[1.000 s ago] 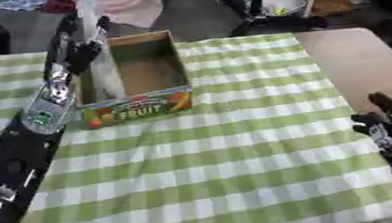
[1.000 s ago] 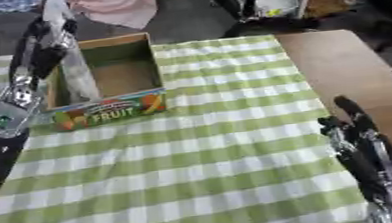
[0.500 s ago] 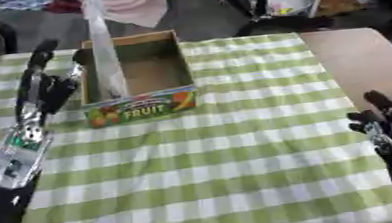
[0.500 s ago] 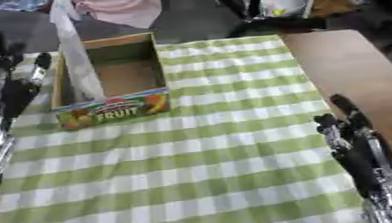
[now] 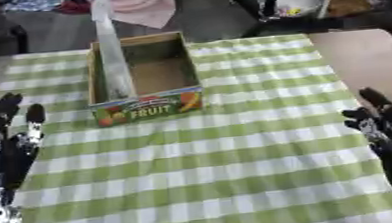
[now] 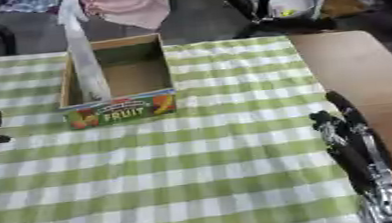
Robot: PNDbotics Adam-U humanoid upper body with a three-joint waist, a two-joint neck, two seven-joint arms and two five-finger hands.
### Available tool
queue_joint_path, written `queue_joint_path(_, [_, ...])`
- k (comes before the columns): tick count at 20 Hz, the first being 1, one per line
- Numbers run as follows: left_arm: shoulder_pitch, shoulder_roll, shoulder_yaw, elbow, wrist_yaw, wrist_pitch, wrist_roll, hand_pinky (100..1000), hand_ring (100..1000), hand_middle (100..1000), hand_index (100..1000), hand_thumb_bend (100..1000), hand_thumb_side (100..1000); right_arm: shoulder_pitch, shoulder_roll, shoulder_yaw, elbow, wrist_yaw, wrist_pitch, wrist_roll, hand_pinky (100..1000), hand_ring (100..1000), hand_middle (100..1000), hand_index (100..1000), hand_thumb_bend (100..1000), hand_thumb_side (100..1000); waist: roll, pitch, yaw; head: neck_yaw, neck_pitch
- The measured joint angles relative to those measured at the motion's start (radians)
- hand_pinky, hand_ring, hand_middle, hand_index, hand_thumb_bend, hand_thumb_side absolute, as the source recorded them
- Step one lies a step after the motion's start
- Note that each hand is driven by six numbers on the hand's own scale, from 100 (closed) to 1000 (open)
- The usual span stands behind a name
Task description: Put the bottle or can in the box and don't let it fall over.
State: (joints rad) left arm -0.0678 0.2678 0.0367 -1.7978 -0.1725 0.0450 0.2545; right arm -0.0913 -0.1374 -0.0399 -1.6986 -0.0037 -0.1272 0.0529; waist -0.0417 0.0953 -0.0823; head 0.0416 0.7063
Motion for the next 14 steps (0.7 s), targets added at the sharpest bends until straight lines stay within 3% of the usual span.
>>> queue_joint_path(4, [-0.003,-0.037,0.014,0.011,-0.021,0.004,0.018,804,1000,1000,929,345,792,0.001,0.000,0.000,0.000,0.000,0.000,0.000,809,805,1000,973,100,543,-0.001,-0.003,0.000,0.000,0.001])
queue_joint_path(14, [-0.005,-0.049,0.018,0.023,-0.016,0.001,0.037,836,1000,1000,928,349,794,0.004,0.000,0.000,0.000,0.000,-0.001,-0.001,808,804,1000,970,100,543,-0.003,-0.004,-0.001,-0.002,0.001])
